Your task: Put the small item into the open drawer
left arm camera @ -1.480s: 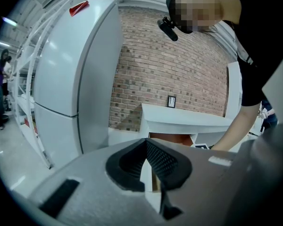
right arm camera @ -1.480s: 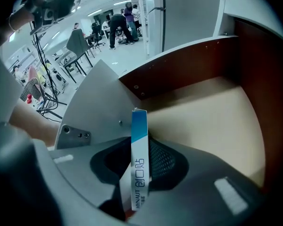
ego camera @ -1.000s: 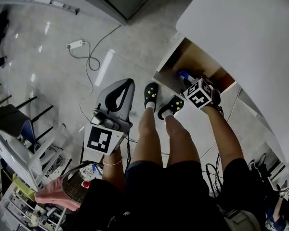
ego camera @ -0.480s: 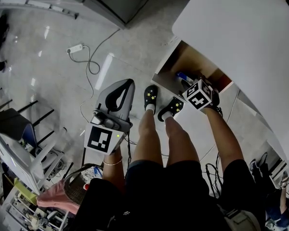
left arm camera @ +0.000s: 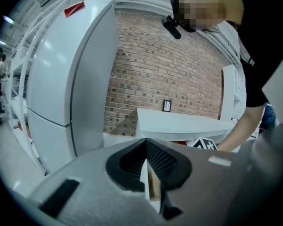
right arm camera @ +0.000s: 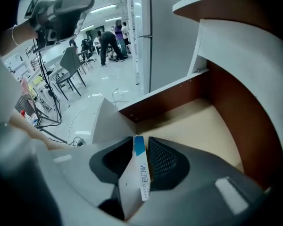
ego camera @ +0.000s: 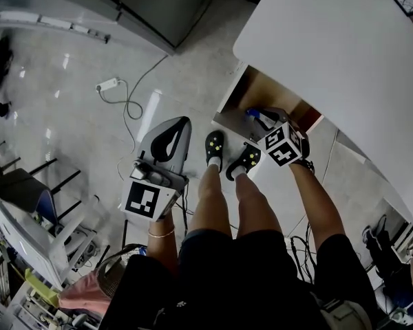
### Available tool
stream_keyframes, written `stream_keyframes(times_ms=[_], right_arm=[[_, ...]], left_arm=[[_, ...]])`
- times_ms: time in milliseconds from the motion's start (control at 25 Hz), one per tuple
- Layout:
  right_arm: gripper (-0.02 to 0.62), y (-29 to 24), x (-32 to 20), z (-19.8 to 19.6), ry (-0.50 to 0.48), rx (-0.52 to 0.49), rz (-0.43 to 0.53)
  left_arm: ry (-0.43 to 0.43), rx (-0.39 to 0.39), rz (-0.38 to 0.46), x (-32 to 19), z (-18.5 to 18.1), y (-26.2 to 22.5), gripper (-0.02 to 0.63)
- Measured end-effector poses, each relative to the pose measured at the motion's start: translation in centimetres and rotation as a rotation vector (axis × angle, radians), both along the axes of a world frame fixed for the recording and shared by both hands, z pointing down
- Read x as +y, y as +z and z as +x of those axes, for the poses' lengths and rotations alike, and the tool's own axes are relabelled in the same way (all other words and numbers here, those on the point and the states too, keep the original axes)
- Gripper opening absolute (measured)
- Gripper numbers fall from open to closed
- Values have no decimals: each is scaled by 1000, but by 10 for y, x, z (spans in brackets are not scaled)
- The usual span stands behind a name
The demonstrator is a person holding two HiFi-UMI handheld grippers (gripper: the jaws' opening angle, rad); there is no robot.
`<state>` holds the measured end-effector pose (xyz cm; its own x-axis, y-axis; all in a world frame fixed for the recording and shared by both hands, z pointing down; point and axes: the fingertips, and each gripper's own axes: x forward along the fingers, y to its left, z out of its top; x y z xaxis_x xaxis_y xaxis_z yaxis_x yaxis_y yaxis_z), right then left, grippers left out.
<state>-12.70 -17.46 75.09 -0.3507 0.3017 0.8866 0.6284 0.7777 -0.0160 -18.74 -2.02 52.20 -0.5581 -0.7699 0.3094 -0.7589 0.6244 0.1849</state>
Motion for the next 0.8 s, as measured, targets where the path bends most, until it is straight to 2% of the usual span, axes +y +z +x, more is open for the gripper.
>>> stream_keyframes(times_ms=[240,400,800], right_arm=[[12,-31,-9,1,119,-100,-36],[11,-53,-16,5,218,-153,-81],[11,-126,-32,12,522,-235,-279]], left_arm=[[36,-8,2,-12,1,-9,2],[65,-15,3,-20,3,-17,2],[134,0,-14,-45,7,-34,2]])
